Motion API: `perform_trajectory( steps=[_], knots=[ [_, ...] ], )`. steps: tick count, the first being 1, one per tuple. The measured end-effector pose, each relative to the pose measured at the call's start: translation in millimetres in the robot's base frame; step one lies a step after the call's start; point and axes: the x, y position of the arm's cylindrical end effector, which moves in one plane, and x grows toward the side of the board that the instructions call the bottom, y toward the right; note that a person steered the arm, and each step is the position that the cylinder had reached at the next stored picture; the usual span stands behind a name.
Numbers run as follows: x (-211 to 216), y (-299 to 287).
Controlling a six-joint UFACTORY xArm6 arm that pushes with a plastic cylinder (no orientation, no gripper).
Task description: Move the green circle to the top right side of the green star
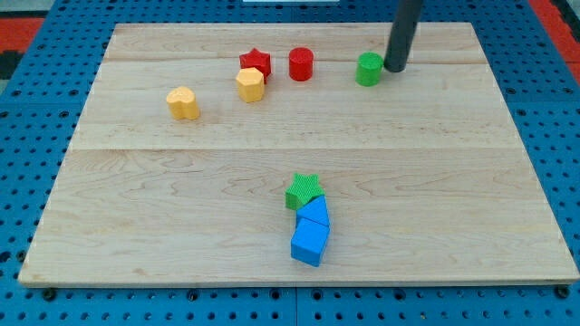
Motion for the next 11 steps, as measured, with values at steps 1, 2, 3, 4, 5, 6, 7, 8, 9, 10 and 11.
perform_trajectory(
  steps=[1,2,3,4,5,6,7,8,9,10,11],
  knots=[
    [44,-49],
    [23,25],
    [1,9],
    [-4,-29],
    [-38,-21],
    [-53,-69],
    [3,-86],
    [77,-92],
    [126,-97],
    [118,-101],
    [136,-92]
  ],
)
